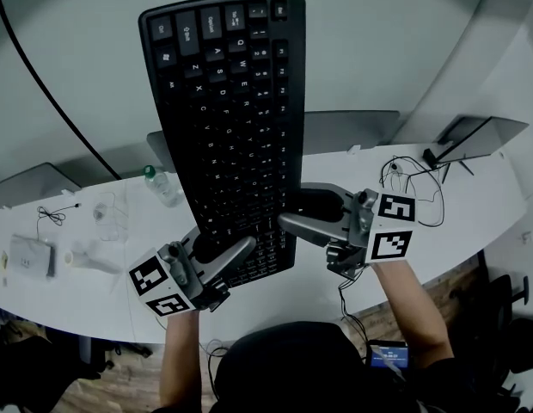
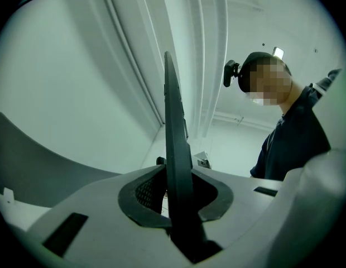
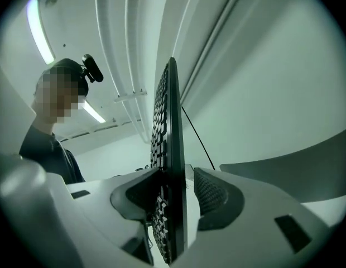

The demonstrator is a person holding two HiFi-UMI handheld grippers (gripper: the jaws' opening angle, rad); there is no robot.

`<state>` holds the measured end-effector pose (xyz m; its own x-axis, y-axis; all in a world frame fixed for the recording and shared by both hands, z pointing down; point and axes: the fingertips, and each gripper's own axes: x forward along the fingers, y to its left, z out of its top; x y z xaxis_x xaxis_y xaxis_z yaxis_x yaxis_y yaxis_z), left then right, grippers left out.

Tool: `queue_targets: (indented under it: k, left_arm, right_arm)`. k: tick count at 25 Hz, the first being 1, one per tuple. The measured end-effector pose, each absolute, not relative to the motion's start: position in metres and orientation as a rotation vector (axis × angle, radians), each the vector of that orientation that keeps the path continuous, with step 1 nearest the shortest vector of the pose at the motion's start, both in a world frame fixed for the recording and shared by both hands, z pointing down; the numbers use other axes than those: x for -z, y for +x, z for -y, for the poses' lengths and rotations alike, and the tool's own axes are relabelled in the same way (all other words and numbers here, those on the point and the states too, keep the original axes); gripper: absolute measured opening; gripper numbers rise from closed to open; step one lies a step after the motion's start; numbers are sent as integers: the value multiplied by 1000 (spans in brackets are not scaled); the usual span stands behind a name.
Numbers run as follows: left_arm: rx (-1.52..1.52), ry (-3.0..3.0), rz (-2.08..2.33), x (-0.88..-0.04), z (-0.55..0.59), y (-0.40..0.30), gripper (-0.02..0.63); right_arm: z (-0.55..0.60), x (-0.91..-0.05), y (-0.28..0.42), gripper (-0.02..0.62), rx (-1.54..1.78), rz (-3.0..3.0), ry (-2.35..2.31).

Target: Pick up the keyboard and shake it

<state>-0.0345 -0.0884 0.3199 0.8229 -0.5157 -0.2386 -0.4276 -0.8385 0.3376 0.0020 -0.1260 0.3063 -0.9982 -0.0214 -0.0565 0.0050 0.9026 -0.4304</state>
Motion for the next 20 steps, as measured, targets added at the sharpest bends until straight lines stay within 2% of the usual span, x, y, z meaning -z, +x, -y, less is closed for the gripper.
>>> queue_targets:
  k: [14,20]
  left_arm:
    - [514,2680,557,-323,82,-34,91]
    - [421,2689,544,-331,84,-35,91]
  right_arm:
    - [120,-284,-24,186,801,-2843,191]
    - [119,-289,-44,184,811,-2858,236]
